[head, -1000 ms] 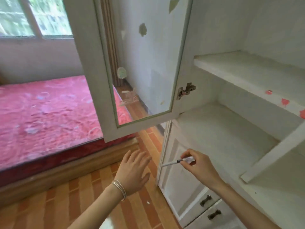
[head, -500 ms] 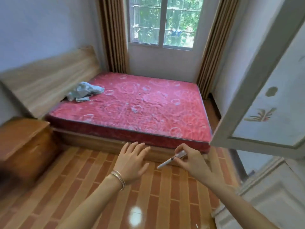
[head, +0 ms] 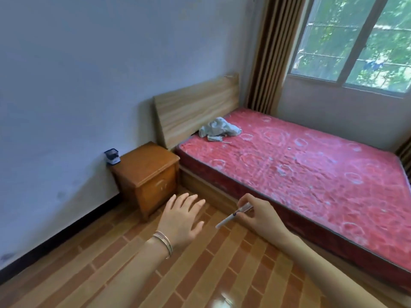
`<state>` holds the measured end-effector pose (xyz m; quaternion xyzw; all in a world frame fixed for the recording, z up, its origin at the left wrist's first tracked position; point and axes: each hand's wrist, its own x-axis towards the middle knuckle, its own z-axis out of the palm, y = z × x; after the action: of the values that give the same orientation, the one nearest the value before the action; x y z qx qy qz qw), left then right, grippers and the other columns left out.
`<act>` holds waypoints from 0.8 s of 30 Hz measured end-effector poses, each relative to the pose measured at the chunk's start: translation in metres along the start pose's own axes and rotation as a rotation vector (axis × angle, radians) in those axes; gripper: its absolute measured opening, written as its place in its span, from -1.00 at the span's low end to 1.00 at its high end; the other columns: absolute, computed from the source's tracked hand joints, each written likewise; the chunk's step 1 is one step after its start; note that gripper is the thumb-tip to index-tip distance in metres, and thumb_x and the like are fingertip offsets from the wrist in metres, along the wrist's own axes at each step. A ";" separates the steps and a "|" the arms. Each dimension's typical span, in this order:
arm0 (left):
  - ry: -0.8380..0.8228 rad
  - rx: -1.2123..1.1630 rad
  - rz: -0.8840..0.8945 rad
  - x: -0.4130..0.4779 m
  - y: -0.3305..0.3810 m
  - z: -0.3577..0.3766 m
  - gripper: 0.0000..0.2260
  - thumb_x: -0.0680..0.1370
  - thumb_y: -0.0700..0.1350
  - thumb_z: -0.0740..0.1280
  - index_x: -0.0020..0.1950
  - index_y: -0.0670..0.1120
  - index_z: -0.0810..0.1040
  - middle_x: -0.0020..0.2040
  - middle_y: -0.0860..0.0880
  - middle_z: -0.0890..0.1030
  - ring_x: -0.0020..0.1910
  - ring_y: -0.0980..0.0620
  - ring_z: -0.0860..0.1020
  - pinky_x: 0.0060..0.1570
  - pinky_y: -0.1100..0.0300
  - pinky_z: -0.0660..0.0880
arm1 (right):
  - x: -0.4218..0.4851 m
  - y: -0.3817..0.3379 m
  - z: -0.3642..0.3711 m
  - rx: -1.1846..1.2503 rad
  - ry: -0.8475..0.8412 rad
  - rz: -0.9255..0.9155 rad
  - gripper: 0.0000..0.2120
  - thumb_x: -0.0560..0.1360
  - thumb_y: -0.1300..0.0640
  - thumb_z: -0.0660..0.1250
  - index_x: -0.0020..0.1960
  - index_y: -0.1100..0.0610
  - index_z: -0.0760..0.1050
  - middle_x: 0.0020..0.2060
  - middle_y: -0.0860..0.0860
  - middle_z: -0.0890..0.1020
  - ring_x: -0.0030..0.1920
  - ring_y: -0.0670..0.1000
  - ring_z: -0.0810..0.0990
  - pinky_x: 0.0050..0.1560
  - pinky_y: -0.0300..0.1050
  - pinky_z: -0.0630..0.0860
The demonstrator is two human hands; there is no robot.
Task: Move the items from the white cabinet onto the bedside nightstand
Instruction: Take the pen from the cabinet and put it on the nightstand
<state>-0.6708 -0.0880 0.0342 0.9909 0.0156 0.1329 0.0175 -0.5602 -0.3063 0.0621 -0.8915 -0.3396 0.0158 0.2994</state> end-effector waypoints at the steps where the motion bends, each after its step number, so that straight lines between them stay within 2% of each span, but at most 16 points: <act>1: -0.004 -0.001 -0.038 -0.005 -0.018 0.002 -0.52 0.42 0.18 0.10 0.20 0.03 0.58 0.13 -0.01 0.61 0.13 -0.05 0.57 0.11 -0.09 0.49 | 0.015 -0.008 0.009 0.000 -0.026 -0.017 -0.82 0.41 0.07 0.42 -0.14 -0.08 0.42 -0.29 -0.21 0.56 -0.26 -0.19 0.53 -0.25 -0.11 0.50; 4: -0.017 0.001 -0.138 -0.015 -0.062 0.009 -0.52 0.41 0.17 0.11 0.19 0.02 0.59 0.12 -0.02 0.62 0.12 -0.07 0.57 0.09 -0.10 0.50 | 0.057 -0.028 0.037 0.016 -0.088 -0.062 -0.81 0.40 0.08 0.43 -0.17 -0.10 0.42 -0.31 -0.24 0.56 -0.23 -0.24 0.52 -0.25 -0.18 0.46; 11: -0.050 0.028 -0.319 -0.007 -0.132 0.034 -0.53 0.41 0.17 0.11 0.18 0.02 0.59 0.11 -0.02 0.62 0.11 -0.08 0.57 0.09 -0.10 0.50 | 0.160 -0.047 0.094 0.037 -0.237 -0.190 -0.85 0.41 0.06 0.40 -0.15 -0.09 0.43 -0.24 -0.16 0.60 -0.20 -0.16 0.56 -0.22 -0.06 0.54; 16: -0.039 0.044 -0.402 0.039 -0.178 0.039 -0.54 0.39 0.16 0.12 0.13 0.02 0.61 0.09 0.00 0.63 0.09 -0.07 0.59 0.08 -0.09 0.51 | 0.252 -0.049 0.115 0.079 -0.297 -0.258 -0.85 0.41 0.07 0.41 -0.16 -0.09 0.44 -0.26 -0.18 0.59 -0.22 -0.19 0.55 -0.24 -0.11 0.54; 24: -0.057 0.076 -0.589 0.106 -0.237 0.051 -0.54 0.41 0.15 0.11 0.17 0.02 0.60 0.12 0.01 0.62 0.13 -0.05 0.57 0.11 -0.07 0.51 | 0.397 -0.053 0.146 0.187 -0.443 -0.342 -0.87 0.41 0.10 0.42 -0.16 -0.02 0.46 -0.25 -0.12 0.63 -0.23 -0.17 0.60 -0.20 -0.04 0.58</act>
<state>-0.5608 0.1512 0.0036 0.9469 0.3071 0.0933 0.0185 -0.3200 0.0454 0.0410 -0.7647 -0.5391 0.1905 0.2971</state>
